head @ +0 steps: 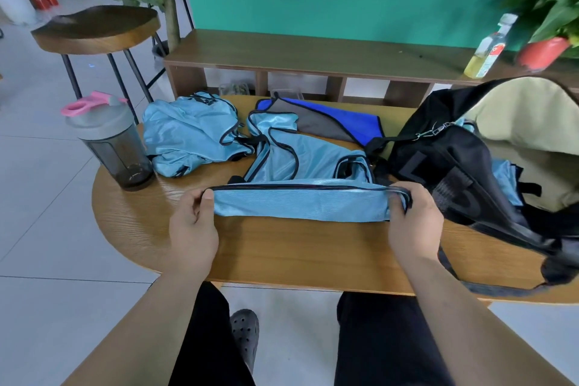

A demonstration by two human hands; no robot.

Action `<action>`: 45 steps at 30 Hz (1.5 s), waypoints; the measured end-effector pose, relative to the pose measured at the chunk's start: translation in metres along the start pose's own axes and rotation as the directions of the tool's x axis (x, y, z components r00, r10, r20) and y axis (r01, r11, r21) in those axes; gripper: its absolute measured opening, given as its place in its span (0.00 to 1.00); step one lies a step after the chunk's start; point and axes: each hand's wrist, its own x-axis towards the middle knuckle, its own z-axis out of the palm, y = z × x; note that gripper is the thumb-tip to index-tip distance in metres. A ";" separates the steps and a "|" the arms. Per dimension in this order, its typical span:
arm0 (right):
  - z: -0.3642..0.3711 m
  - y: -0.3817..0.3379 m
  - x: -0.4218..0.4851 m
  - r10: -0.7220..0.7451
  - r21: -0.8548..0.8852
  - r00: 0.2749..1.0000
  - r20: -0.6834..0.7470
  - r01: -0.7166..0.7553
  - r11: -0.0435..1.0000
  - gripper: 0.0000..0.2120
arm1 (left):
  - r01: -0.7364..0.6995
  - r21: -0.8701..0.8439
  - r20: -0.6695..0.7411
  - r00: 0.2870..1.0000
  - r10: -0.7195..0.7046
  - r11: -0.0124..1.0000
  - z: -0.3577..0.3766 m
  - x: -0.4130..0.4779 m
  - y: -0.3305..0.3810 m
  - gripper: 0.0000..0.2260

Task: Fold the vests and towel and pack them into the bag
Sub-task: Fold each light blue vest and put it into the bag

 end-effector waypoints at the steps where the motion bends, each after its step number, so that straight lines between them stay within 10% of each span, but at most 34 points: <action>1: -0.004 0.003 -0.001 0.044 0.054 0.999 0.012 -0.045 0.998 0.09 | 0.006 -0.004 -0.004 1.000 -0.006 1.000 0.000 -0.001 0.000 0.12; 20: -0.018 0.020 0.004 0.334 0.491 0.899 0.283 -0.435 0.755 0.18 | 0.010 0.051 -0.031 0.999 -0.008 0.999 0.000 -0.006 0.003 0.16; 32: -0.013 0.020 0.000 0.271 0.418 0.944 0.186 -0.326 0.848 0.04 | 0.038 -0.049 0.031 0.999 -0.037 0.998 0.001 -0.002 0.002 0.05; 45: -0.018 0.025 -0.001 0.246 0.448 0.944 0.219 -0.321 0.834 0.13 | 0.017 -0.042 0.034 0.999 -0.016 0.999 0.004 -0.006 0.007 0.07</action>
